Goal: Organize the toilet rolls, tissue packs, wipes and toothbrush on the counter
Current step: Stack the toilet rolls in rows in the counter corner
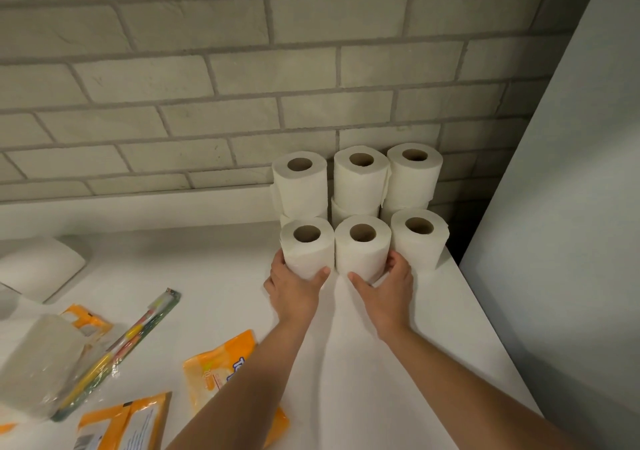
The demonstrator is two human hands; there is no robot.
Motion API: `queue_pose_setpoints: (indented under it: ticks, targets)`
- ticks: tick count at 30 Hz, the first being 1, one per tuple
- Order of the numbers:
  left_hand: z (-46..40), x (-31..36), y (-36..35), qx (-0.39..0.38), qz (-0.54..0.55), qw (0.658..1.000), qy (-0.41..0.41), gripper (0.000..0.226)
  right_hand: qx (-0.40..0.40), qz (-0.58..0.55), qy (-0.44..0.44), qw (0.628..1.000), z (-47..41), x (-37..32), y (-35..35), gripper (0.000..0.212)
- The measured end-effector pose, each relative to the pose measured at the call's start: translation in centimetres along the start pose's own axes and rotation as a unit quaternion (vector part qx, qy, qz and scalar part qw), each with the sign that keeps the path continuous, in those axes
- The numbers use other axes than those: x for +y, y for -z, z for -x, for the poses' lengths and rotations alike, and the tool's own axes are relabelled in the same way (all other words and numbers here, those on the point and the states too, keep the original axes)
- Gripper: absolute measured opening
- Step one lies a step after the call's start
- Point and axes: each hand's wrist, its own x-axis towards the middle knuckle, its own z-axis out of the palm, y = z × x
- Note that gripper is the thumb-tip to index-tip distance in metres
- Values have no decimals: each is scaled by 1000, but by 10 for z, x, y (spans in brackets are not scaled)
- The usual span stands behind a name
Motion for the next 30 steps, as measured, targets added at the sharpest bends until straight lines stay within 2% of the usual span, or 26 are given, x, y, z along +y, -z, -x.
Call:
queue_pose_setpoints:
  ticks: [4,8,11,14,18,19,22,25,28,30]
  targets:
    - [1,2,2,-17,25,1000,-3,105,8,-2,4,1000,-2,3,-2,81]
    - [-5,12,9,-30,105,994,-6,107,1,-13,6,1000,-2,4,0,80]
    - [-29,14,12,-53,193,979,43,85,-5,-37,9,999,1,4,2,81]
    - [-56,16,16,-105,237,966,26,84,-6,-56,21,998,4,1,5,79]
    - [-72,33,22,-186,213,959,-1,107,-6,-70,18,997,3,3,4,72]
    - [-75,35,22,-202,208,957,-13,104,-8,-71,18,997,3,3,3,71]
    - [-84,38,19,-220,184,957,-34,71,-13,-73,16,997,3,5,2,69]
    - [-91,38,16,-224,192,955,-21,65,-12,-74,19,997,3,7,2,68]
    - [-91,38,14,-220,194,956,-18,47,-13,-76,15,997,2,8,1,68]
    - [-91,38,14,-216,198,956,-14,48,-13,-72,13,997,1,8,1,68]
